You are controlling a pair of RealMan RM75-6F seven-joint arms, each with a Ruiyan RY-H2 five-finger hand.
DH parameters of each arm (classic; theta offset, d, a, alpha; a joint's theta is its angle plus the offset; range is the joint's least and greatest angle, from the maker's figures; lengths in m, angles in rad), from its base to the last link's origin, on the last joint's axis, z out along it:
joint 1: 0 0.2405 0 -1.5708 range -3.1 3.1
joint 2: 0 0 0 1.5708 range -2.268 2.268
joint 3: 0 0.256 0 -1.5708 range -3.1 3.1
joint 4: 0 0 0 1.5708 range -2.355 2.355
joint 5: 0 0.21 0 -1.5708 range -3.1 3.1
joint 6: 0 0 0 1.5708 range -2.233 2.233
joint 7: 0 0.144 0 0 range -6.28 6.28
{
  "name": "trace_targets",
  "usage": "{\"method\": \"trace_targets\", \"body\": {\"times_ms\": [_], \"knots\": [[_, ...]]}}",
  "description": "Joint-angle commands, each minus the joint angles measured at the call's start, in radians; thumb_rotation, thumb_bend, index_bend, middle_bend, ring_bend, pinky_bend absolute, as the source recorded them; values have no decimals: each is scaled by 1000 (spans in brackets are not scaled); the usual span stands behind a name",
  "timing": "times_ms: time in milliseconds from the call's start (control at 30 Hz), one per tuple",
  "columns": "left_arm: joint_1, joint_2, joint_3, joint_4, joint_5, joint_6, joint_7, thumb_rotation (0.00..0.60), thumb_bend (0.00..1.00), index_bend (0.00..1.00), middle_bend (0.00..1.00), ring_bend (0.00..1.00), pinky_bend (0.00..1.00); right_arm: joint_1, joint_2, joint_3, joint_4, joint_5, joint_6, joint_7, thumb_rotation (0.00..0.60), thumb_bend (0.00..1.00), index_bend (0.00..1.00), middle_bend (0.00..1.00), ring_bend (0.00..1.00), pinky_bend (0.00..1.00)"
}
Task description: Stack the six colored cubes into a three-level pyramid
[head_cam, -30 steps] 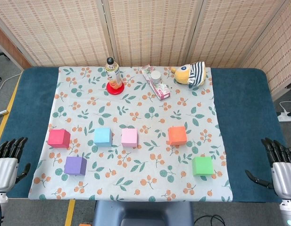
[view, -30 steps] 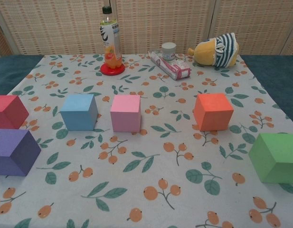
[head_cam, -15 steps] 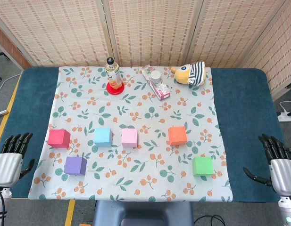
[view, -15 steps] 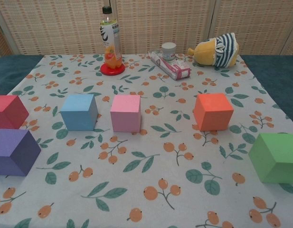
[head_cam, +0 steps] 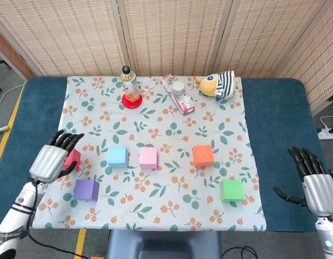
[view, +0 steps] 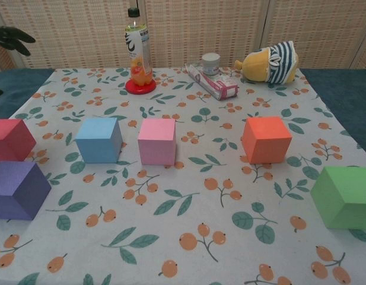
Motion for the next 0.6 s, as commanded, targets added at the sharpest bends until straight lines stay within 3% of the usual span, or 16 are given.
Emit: {"method": "trace_targets", "body": {"times_ms": [33, 333, 600], "knots": [[-114, -52, -45, 7, -110, -130, 62, 600, 388, 83, 168, 144, 115, 9, -2, 2, 5, 0, -12, 5, 403, 0, 0, 57, 0, 111], [-242, -193, -48, 104, -325, -274, 144, 600, 353, 34, 139, 125, 110, 30, -9, 7, 19, 12, -37, 12, 403, 0, 0, 60, 0, 111], [-300, -274, -11, 142, -423, -301, 209, 600, 341, 0, 92, 89, 96, 41, -18, 7, 31, 20, -50, 18, 404, 0, 0, 60, 0, 111]]}}
